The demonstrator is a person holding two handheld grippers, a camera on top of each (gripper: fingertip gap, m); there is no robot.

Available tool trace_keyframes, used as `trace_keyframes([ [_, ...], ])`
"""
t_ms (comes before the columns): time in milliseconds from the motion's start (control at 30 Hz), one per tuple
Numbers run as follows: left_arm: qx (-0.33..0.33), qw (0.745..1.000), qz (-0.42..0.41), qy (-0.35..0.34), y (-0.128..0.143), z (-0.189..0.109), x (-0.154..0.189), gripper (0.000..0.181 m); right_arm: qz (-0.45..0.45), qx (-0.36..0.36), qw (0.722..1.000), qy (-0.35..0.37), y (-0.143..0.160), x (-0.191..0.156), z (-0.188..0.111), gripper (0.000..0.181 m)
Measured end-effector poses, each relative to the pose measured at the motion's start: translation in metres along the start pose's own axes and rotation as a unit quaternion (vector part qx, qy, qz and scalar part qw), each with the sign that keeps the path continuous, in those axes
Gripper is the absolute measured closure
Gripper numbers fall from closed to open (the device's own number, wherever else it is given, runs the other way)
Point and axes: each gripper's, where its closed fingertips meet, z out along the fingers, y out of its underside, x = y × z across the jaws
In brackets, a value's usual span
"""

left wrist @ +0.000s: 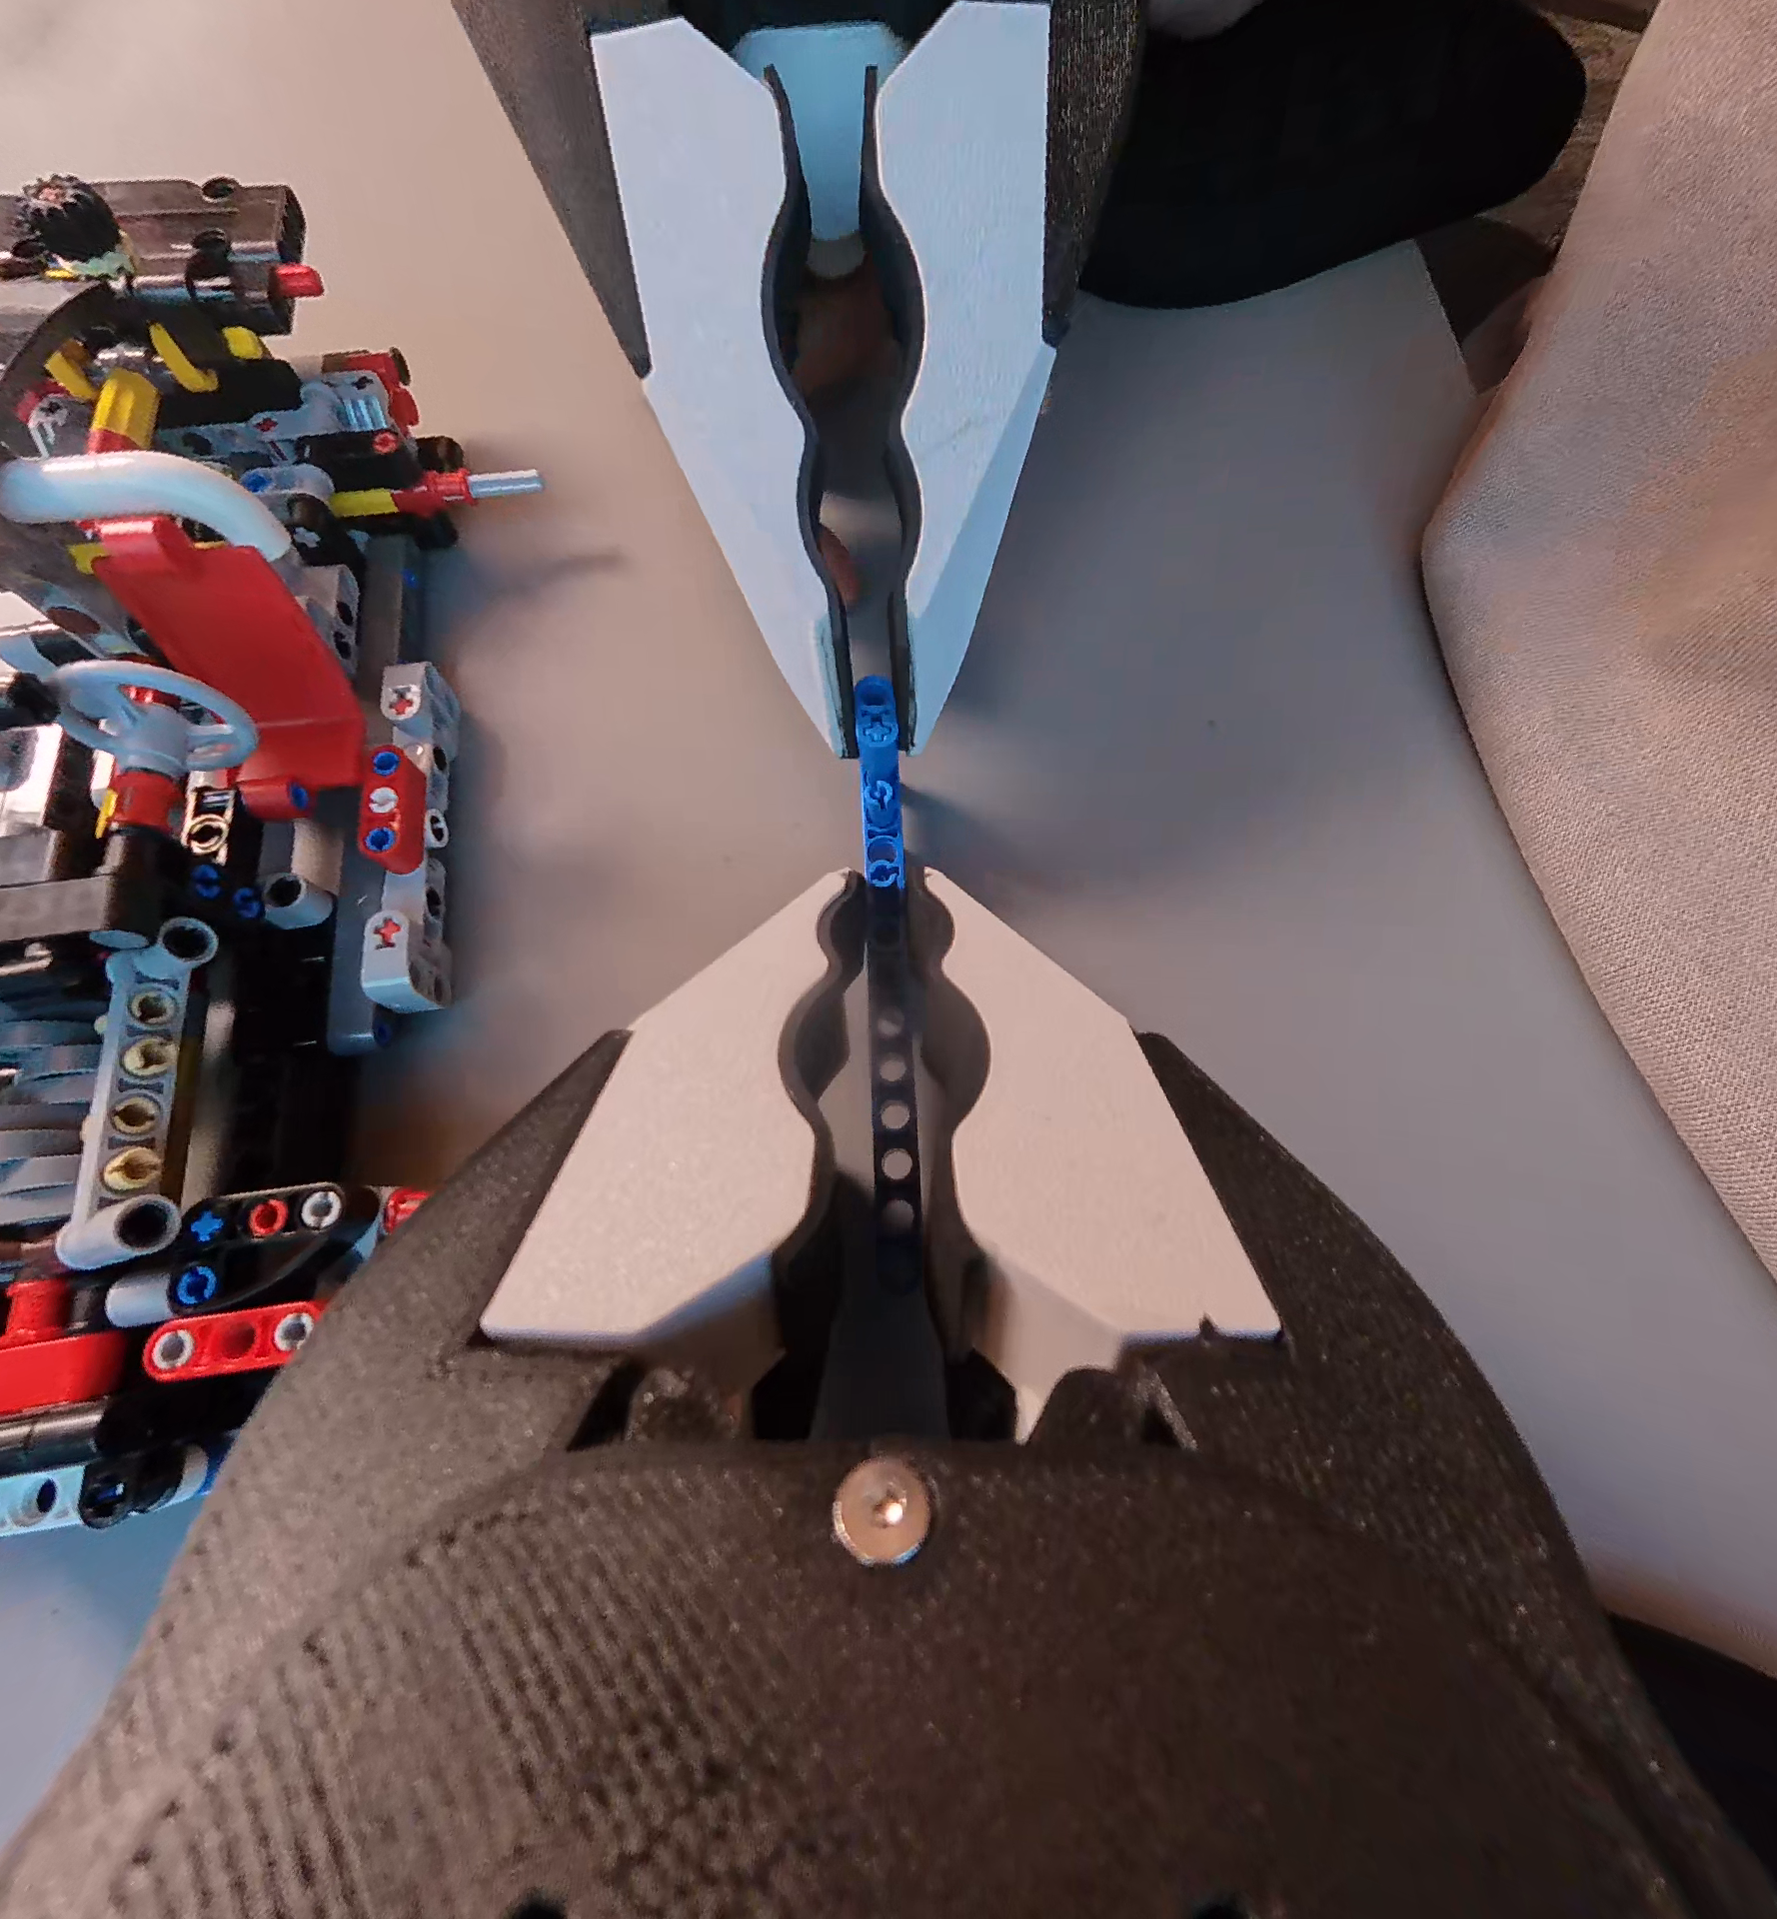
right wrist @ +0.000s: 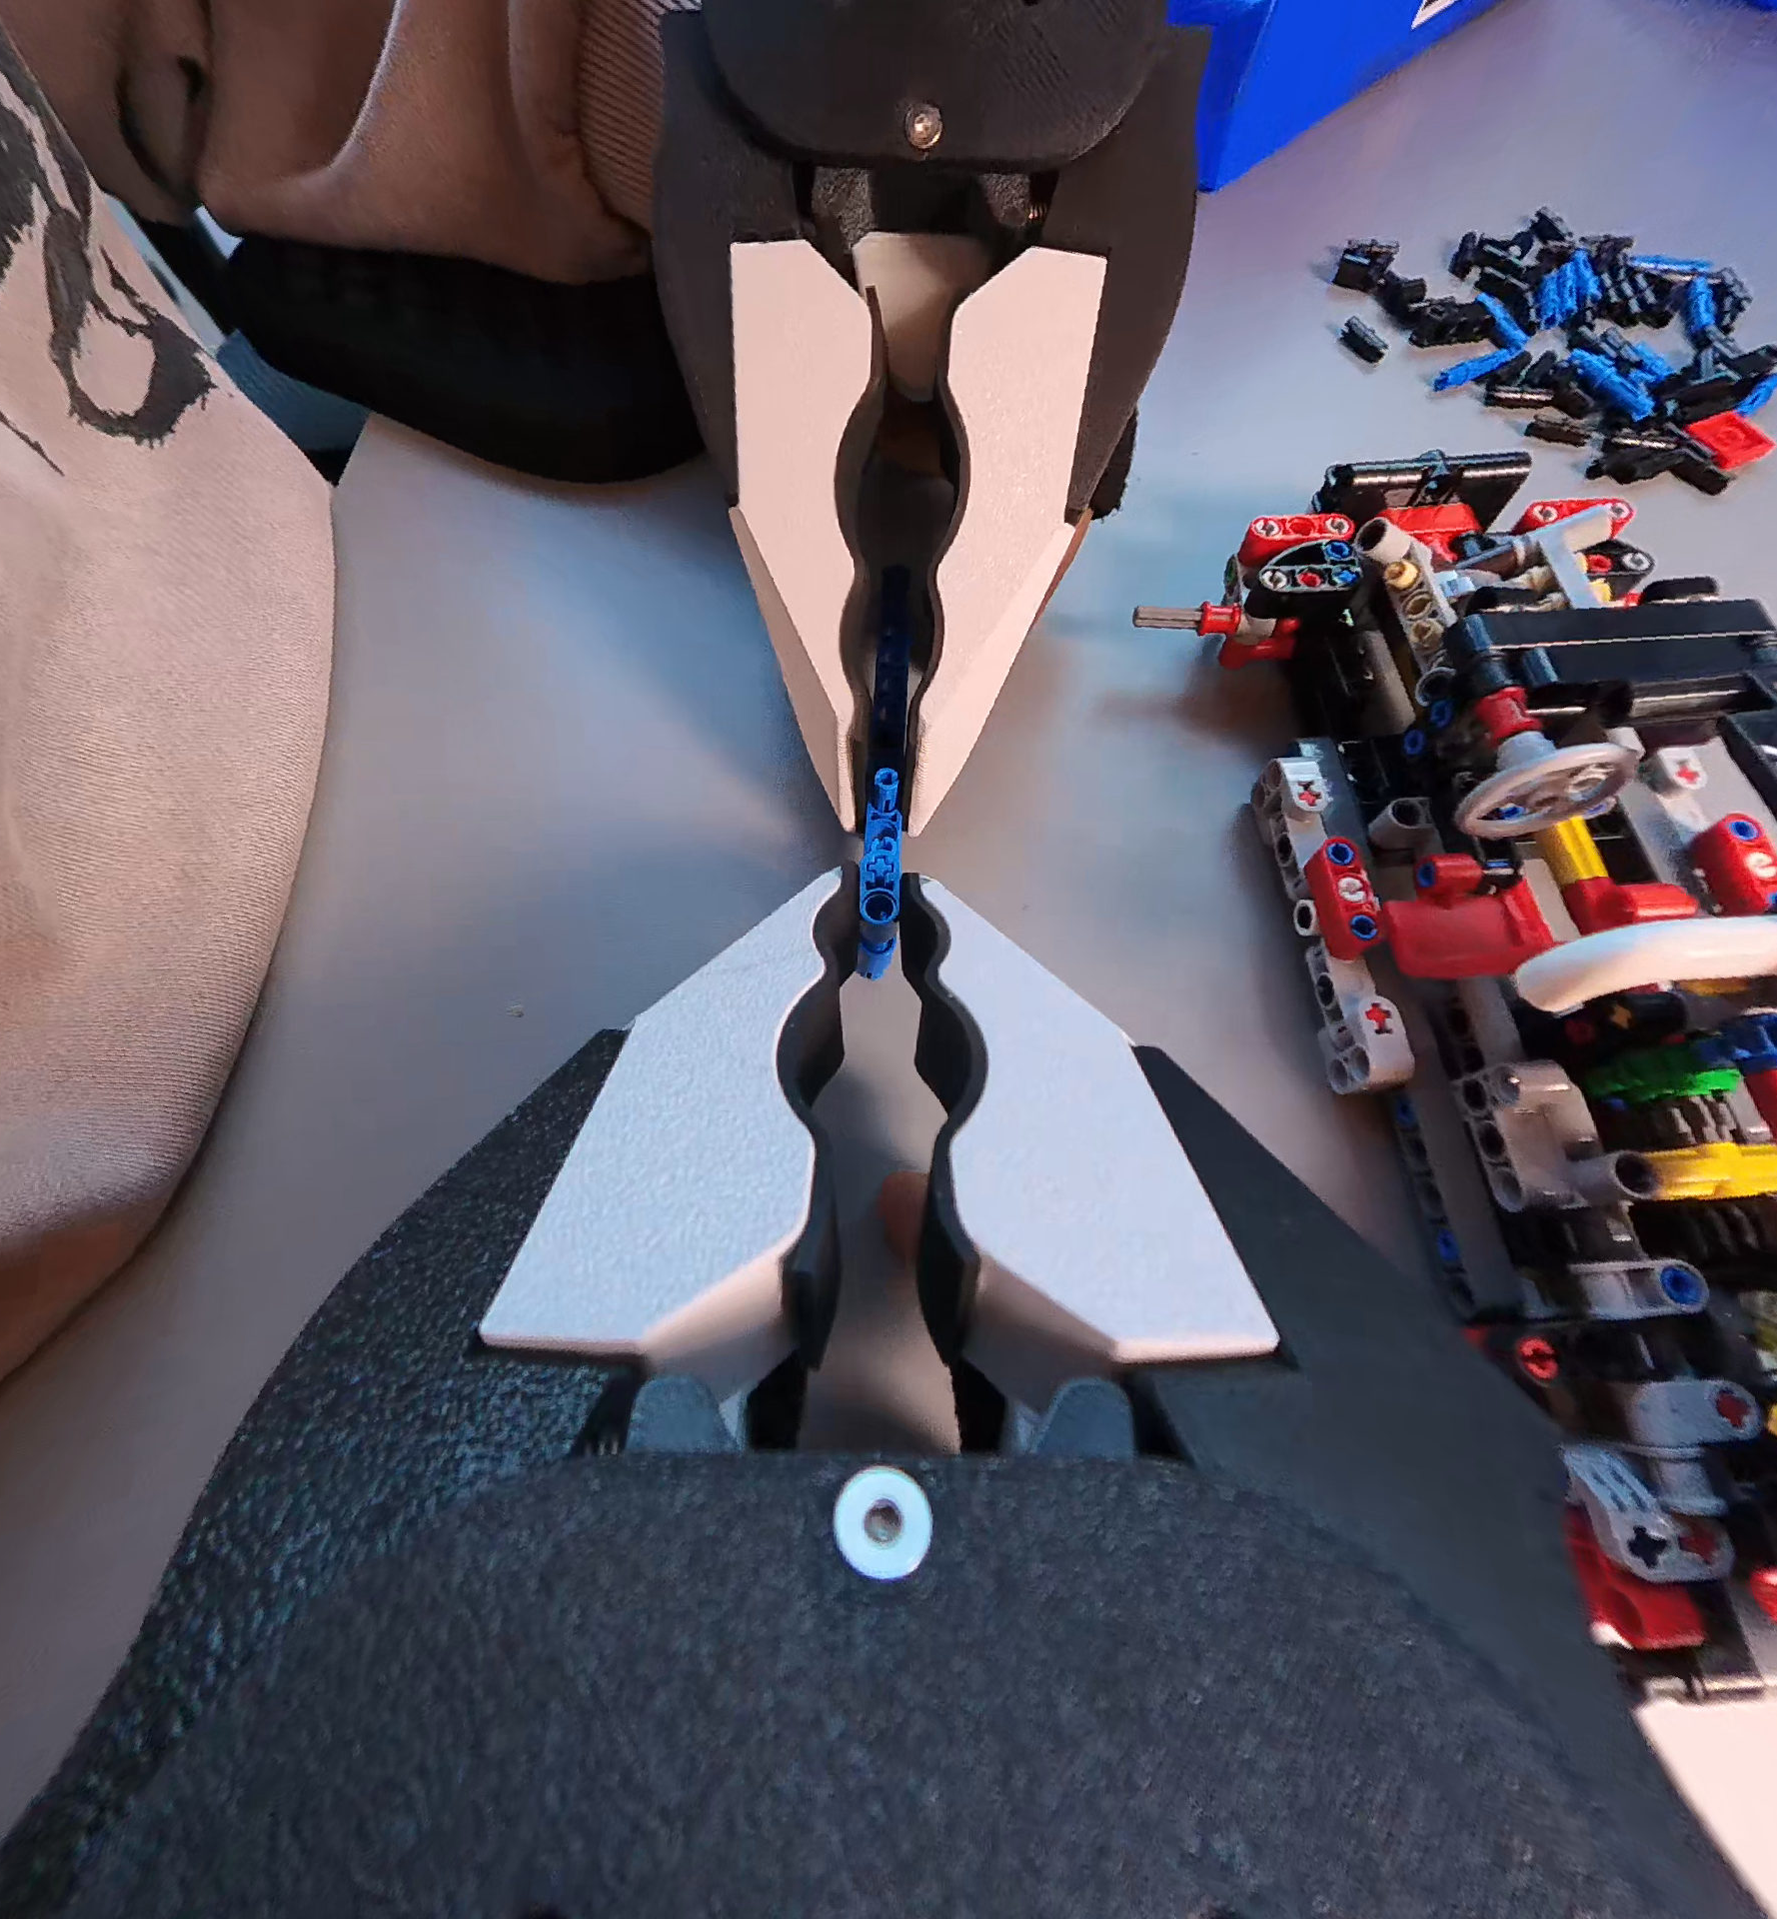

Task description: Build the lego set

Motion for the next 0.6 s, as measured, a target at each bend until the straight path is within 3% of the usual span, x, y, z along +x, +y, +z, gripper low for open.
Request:
trace_keyframes([
  [233, -0.001, 1.0, 0.017, -0.012, 0.0002, 0.0002, 0.0006, 0.175, 0.019, 0.0, 0.999, -0.03, 0.0003, -0.0006, 0.0007, 0.175],
  [600, 0.0, 1.0, -0.023, 0.012, 0.0002, 0.0001, -0.0014, 0.175, -0.031, 0.004, 0.999, 0.019, 0.0004, -0.0008, 0.0004, 0.175],
])
